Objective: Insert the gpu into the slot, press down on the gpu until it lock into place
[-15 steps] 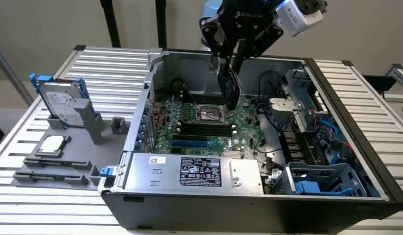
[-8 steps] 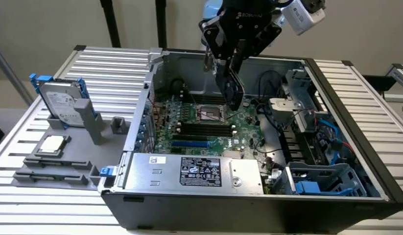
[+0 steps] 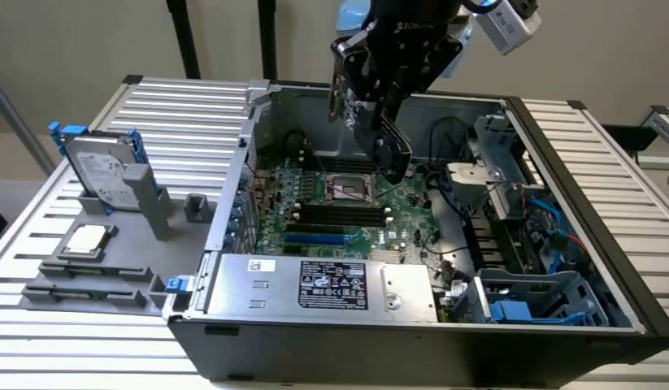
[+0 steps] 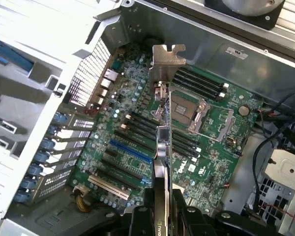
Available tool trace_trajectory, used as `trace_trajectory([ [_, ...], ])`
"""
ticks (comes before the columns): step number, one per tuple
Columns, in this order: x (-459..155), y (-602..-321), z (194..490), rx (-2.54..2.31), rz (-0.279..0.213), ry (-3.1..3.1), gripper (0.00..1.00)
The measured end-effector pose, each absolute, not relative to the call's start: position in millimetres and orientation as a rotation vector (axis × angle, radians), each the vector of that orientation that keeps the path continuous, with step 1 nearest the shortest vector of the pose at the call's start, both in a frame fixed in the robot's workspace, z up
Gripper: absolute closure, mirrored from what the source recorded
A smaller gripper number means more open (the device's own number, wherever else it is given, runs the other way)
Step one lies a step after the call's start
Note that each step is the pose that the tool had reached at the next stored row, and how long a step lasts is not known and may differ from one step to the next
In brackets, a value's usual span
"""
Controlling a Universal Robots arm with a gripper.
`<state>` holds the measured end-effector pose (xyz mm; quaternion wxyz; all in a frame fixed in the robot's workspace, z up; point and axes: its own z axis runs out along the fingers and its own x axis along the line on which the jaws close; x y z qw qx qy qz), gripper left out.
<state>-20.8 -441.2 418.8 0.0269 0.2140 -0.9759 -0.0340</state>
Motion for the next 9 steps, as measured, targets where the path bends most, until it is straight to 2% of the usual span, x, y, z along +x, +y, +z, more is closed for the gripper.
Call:
trace_trajectory([
  [9,-20.8,-441.1,417.7,0.889,-0.112,-2.969,0.74],
])
